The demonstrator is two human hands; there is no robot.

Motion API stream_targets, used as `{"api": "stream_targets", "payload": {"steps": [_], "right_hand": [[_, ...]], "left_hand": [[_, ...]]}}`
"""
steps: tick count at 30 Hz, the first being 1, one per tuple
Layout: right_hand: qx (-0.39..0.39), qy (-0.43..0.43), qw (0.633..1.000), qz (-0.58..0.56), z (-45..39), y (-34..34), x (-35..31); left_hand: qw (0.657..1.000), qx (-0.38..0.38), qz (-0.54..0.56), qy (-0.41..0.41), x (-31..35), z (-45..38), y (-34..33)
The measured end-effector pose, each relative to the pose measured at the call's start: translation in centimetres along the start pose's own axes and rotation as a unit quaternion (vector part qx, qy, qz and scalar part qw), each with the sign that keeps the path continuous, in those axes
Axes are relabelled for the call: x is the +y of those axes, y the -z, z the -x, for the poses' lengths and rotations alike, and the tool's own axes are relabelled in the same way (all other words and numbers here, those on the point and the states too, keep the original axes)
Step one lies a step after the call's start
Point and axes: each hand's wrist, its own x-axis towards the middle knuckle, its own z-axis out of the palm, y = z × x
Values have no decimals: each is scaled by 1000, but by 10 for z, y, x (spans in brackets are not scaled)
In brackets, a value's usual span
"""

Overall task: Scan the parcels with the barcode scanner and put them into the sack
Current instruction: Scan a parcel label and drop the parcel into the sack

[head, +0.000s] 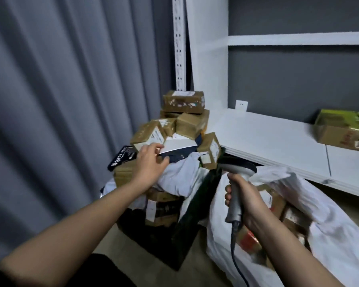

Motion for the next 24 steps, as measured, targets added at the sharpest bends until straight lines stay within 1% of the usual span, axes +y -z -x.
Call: {"api": "stream_targets", "payload": {"steps": [1,2,4,7,11,15,18,20,21,22,24], "right_hand": [[-8,2,1000,2,-1,-10,5],[-13,4,1000,4,-2,-19,8],[-13,17,1000,17,-8,-36,14],[-6,36,998,43,-21,-53,19],[0,51,997,61,-41,-64,28],[7,54,997,57,-42,-67,30],[11,54,997,58,-36,-64,28],[11,57,996,65,-28,-59,24],[10,62,996,68,-24,-56,22],[9,69,995,70,-19,-53,20],[14,91,993,72,-4,-44,12]], "left_hand": [[998,15,-42,43,-11,-4,11],[993,15,-76,87,-21,-10,20],[982,-5,-121,142,-38,-28,30],[976,-33,-144,163,-51,-66,25],[973,-37,-107,201,-59,-113,4],[964,-35,-17,262,-82,-136,-10],[959,12,45,281,-83,-133,-1],[947,55,143,283,-69,-120,11],[933,65,217,280,-59,-111,17],[911,60,297,281,-50,-99,21],[852,-3,440,285,-20,-67,26]]}}
